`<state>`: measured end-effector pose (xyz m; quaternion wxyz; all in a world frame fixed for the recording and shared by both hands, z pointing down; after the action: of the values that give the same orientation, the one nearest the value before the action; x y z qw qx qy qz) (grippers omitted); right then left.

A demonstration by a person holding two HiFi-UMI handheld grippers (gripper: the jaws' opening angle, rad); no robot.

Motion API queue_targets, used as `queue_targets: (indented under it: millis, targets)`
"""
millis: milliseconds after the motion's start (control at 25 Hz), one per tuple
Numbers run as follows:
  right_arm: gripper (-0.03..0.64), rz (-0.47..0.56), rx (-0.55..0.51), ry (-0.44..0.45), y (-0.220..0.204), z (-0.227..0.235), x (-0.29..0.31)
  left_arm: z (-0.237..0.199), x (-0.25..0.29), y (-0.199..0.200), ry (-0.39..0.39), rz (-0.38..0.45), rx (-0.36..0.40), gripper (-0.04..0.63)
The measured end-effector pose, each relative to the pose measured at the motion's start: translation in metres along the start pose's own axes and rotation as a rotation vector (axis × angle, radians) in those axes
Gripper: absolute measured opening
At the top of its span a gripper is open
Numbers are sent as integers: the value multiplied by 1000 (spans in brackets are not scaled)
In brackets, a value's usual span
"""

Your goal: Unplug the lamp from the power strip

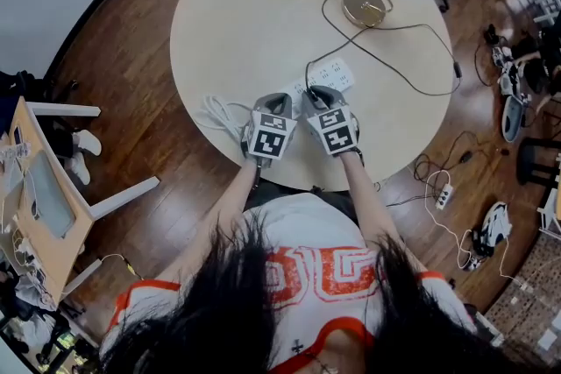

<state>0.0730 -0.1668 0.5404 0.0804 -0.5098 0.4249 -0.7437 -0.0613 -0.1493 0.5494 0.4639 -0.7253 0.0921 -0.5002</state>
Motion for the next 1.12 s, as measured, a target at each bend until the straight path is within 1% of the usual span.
queue_targets:
  millis: [80, 120, 320, 360, 480, 560, 600, 640, 880, 1120]
  targets:
    - [149, -10, 18, -1, -1, 0, 0, -2, -12, 7, 0, 33, -6, 2]
    - [160, -8, 31, -1, -1, 0, -2, -3, -18, 9, -1, 50, -16, 2]
    - [156, 64, 101, -29, 2, 2, -17, -7, -34, 7, -32, 125, -96, 2]
    - [151, 83, 116, -37, 3, 3, -21, -6, -36, 8, -39, 137, -105, 2]
    - [92, 151, 148, -63, 3, 3, -35, -4, -44, 10, -49, 169, -109, 2]
    - [86, 185, 160, -70, 4, -1, -43, -3, -49, 12, -57, 189, -108, 2]
    - [56, 202, 167, -80, 4, -2, -48, -2, -52, 12, -62, 200, -109, 2]
    - [4, 219, 172, -92, 4, -4, -52, -1, -55, 12, -67, 211, -113, 2]
    - [2, 288, 171, -126, 7, -12, -74, 10, -75, 15, -96, 291, -159, 2]
    - [2, 320, 203, -127, 2, -17, -91, 23, -92, 17, -102, 338, -179, 2]
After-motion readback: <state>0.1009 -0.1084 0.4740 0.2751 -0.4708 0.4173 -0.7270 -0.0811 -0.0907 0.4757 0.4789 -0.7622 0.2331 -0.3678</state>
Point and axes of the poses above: the fingertips, and each gripper's own axes: x forward along the fingers, z to its right, y out of its top, the point moved 10 cm from there along -x, backward along the fingers, and after that the axes turned 9 degrees about x, right-handed, at the moved point
